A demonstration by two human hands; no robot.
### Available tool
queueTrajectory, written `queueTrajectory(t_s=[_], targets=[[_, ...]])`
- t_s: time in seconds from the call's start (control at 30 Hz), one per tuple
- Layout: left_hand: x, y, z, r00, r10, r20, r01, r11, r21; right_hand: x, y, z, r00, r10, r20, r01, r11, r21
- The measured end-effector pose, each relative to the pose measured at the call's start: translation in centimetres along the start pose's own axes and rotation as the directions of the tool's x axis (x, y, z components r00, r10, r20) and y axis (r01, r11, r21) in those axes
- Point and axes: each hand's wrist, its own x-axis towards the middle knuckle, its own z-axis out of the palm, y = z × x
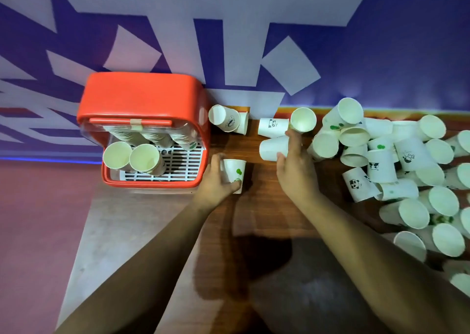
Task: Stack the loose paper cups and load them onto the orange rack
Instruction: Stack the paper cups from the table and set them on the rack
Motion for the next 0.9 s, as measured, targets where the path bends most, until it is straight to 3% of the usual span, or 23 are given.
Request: queueTrajectory(t_s=[0.17,0.33,0.5,0.57,0.67,0.8,0.9], targets=[[-3.5,0.5,-3.5,0.994,-0.094,-0.058,0.061,0.905,-0.421,-3.0,-2.2,-0.2,0.989,0.131,0.066,-0.135,0.989,0.06],[-7.2,-0.9,-9.0,0.969,-0.201,-0.147,0.035,0.694,-0.719,-5.6,-7.3,-0.7,0.981,0.179,0.075,-0.191,0.959,0.21],[-10.6,-3.2,-15.4,0.973,-0.177,-0.146,-0.03,0.531,-0.847,-6.5,-13.2,1.1,0.969,0.244,0.036,-0.238,0.889,0.392],[-11.4,-4.0,-17.7,0.967,-0.205,-0.148,-0.02,0.521,-0.853,-6.1,-15.4,2.1,0.953,0.275,0.126,-0.302,0.835,0.46],[-11.7,-4.9,-20.6,0.967,-0.204,-0.154,-0.032,0.499,-0.866,-5.5,-18.4,3.3,0.953,0.205,0.223,-0.294,0.806,0.514],[-11.0,-5.5,-23.5,0.961,-0.219,-0.171,-0.061,0.434,-0.899,-4.7,-21.7,4.9,0.971,0.131,0.197,-0.222,0.799,0.559],[-10.0,-6.1,-25.0,0.95,-0.233,-0.208,-0.077,0.471,-0.879,-4.0,-23.7,6.5,0.976,0.124,0.179,-0.206,0.794,0.571]])
